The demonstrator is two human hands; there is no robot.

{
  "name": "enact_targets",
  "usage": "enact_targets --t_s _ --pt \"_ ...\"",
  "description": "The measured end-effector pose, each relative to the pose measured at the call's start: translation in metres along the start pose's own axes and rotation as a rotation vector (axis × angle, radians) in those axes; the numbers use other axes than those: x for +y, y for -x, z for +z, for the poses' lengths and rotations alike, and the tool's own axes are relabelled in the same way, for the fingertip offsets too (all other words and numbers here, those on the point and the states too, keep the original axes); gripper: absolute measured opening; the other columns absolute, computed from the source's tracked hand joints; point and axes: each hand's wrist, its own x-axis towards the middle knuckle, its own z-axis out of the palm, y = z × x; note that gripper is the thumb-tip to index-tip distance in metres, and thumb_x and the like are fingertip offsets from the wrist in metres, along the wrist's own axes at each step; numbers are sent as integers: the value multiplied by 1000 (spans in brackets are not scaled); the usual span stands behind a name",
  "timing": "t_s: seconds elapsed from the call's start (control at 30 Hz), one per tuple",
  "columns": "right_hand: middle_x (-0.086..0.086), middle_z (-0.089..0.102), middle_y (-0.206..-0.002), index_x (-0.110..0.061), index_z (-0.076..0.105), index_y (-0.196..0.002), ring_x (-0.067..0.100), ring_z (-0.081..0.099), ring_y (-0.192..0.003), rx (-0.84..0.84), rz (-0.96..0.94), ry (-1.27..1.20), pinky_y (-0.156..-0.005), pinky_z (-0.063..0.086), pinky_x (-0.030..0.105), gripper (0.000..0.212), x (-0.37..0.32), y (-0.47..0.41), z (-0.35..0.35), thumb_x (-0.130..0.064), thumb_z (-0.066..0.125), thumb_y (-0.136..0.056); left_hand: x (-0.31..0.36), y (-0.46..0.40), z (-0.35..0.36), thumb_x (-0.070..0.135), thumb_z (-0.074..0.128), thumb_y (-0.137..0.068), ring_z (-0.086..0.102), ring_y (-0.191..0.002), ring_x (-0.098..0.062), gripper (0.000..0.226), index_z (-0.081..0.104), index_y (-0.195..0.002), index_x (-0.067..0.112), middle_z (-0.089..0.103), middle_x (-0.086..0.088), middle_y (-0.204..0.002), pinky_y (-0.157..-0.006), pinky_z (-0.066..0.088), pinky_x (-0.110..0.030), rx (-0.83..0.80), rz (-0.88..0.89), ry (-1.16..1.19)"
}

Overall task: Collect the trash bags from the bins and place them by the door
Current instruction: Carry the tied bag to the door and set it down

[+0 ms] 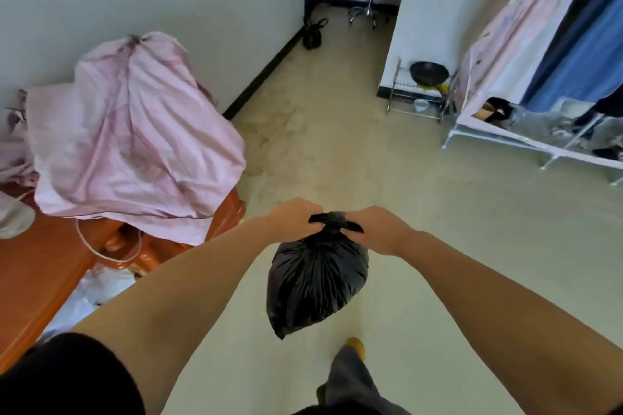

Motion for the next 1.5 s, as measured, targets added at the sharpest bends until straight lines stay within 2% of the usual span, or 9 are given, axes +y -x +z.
enact_targets --t_s 0.2,0.37,0.6,0.73,0.9,1.0,1.2,1.3,1.5 --pt "-4 45 -71 -19 46 -83 20 44 -68 -75 -97 112 -62 34 30 21 99 -98 -61 -35 43 -97 -16 -127 -44 22 48 -93 50 -76 -23 31 38 -64 24 47 0 -71 -70 39 -35 -30 -85 39" --pt "7 55 -76 -12 51 -86 21 46 -67 -83 -104 128 -62 35 31 25 170 -188 -108 -33 42 -98 -44 -233 -96 24 47 -95 47 -75 -21 18 46 -79 16 45 3 -72 -67 35 -30 -17 -84 19" --pt "11 65 -88 -14 54 -94 25 50 -73 -75 -66 119 -67 39 34 23 272 -351 -174 -33 42 -98 -122 -404 -175 23 48 -94 47 -69 -21 22 46 -74 15 44 4 -65 -63 35 -31 15 -29 6" --pt "13 64 -89 -11 55 -94 23 47 -72 -67 -17 108 -67 39 35 27 322 -441 -219 -35 42 -97 -161 -495 -236 20 49 -93 45 -67 -20 36 35 -61 26 41 7 -62 -62 34 -30 2 -19 29" --pt "9 59 -84 -16 49 -87 27 53 -76 -57 -15 109 -64 36 31 21 380 -539 -276 -34 43 -97 -202 -604 -299 21 48 -94 47 -68 -21 21 47 -74 15 48 0 -69 -61 34 -31 -26 -2 17" --pt "3 52 -77 -17 45 -83 23 48 -71 -41 -23 112 -64 36 32 22 422 -603 -305 -34 43 -97 -231 -676 -332 22 48 -93 48 -68 -22 26 43 -68 18 47 0 -67 -64 37 -32 -24 -13 8" --pt "10 67 -91 -13 59 -107 28 60 -83 -10 -68 96 -71 43 35 28 526 -738 -362 -33 42 -97 -281 -829 -399 22 50 -92 49 -69 -21 26 44 -67 22 49 2 -68 -64 39 -32 34 -45 -13" --pt "12 67 -91 -11 58 -102 30 59 -84 -46 -100 135 -69 41 35 27 571 -803 -398 -33 42 -97 -299 -893 -435 23 49 -91 49 -69 -20 33 37 -61 30 46 7 -66 -65 39 -33 46 -86 6" --pt "12 65 -91 -10 56 -95 28 55 -77 -79 -147 159 -67 42 36 26 639 -931 -466 -33 43 -97 -350 -1008 -505 23 49 -92 48 -72 -19 22 43 -71 19 48 2 -73 -67 38 -31 88 -129 31"
